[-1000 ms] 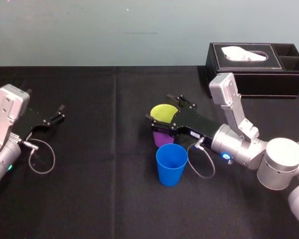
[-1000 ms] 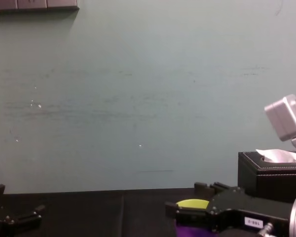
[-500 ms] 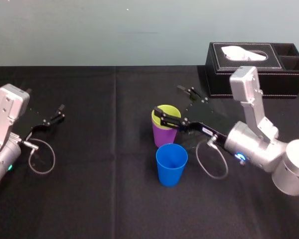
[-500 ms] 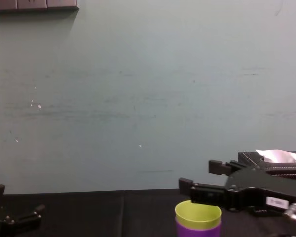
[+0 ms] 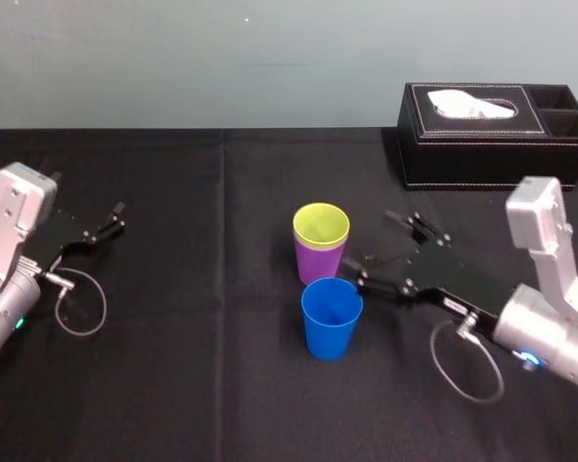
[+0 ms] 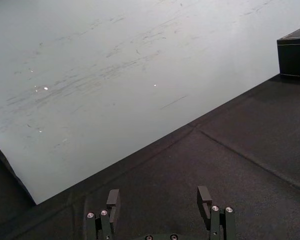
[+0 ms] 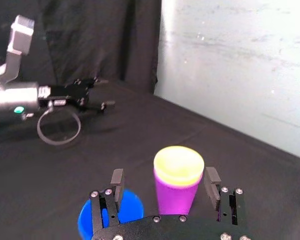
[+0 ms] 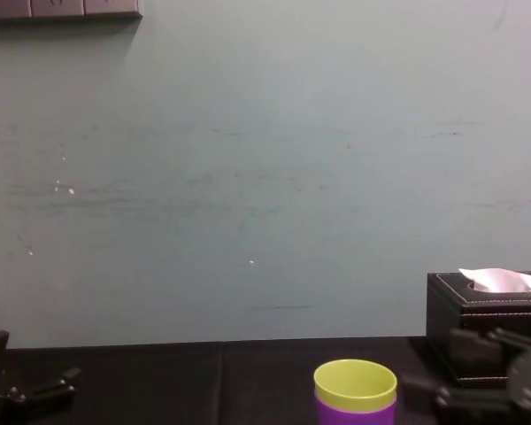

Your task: Stack the three plastic cups sequentially using one hand.

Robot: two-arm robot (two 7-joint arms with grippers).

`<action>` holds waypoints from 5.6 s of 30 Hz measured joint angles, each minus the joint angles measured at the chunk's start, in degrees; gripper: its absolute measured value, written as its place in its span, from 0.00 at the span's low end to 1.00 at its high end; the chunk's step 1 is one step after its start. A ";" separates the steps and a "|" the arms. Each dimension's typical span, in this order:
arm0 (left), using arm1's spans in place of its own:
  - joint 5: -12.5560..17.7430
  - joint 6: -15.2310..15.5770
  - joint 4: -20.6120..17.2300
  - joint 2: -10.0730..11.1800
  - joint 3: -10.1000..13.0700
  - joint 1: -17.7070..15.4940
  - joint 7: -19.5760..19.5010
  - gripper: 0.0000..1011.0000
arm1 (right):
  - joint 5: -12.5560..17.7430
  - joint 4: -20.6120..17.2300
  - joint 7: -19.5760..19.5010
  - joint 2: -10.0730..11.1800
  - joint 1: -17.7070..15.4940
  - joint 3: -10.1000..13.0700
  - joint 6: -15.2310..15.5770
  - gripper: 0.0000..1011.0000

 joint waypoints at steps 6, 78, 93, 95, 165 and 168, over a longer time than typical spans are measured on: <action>0.00 0.00 0.00 0.00 0.00 0.00 0.00 1.00 | 0.77 -1.42 1.77 3.18 -3.81 1.04 -1.17 0.99; 0.00 0.00 0.00 0.00 0.00 0.00 0.00 1.00 | -1.16 11.08 7.52 -2.57 3.71 -8.34 -4.74 0.99; 0.00 0.00 0.00 0.00 0.00 0.00 0.00 1.00 | -1.11 10.99 7.48 -2.48 3.57 -8.23 -4.65 0.98; 0.00 0.00 0.00 0.00 0.00 0.00 0.00 1.00 | -1.10 10.99 7.48 -2.47 3.56 -8.22 -4.64 0.94; 0.00 0.00 0.00 0.00 0.00 0.00 0.00 1.00 | 3.53 6.75 6.35 -0.26 18.14 -9.78 6.94 0.73; 0.00 0.00 0.00 0.00 0.00 0.00 0.00 1.00 | 3.27 8.18 6.59 -0.85 19.00 -10.03 6.18 0.73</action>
